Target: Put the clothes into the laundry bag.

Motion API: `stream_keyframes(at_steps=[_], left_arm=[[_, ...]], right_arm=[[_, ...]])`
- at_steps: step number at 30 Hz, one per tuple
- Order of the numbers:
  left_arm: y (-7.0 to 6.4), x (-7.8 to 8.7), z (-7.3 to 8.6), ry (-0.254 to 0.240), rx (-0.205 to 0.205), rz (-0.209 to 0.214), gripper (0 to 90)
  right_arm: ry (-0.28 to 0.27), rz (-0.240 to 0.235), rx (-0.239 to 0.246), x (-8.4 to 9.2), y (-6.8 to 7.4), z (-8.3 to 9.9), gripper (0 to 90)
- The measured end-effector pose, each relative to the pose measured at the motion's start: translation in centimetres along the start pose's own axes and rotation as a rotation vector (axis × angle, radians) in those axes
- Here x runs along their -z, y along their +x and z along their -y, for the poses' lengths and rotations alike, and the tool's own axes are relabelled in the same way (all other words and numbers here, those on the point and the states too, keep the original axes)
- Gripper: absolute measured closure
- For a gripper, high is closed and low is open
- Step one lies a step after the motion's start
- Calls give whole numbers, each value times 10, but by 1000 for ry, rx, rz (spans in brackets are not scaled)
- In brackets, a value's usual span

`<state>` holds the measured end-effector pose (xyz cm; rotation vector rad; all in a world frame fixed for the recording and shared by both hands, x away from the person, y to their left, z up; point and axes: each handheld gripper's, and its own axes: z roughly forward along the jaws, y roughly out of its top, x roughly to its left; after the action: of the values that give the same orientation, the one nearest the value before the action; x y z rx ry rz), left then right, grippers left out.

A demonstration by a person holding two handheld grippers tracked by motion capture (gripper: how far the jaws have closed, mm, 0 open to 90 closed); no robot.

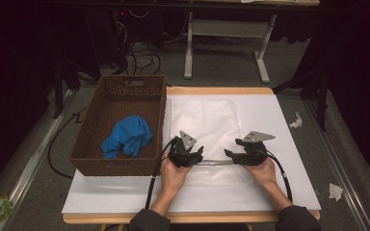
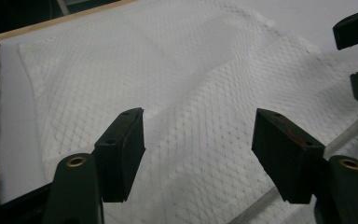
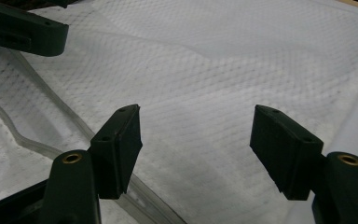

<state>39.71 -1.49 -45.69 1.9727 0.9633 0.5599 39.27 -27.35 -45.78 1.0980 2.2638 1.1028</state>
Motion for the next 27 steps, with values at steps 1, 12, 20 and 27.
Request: stream_keyframes(at_steps=[1,12,20,27], left_arm=[[0,1,1,-6,5,-1,345],[-4,8,15,-22,-3,7,335],[-5,11,24,-30,4,7,331],[-4,9,31,-17,-7,-16,331]], right_arm=[[0,-6,6,-2,2,-1,342],[46,-42,56,-19,20,-4,330],[80,-62,92,-27,33,-4,319],[104,-72,130,-30,38,-3,305]])
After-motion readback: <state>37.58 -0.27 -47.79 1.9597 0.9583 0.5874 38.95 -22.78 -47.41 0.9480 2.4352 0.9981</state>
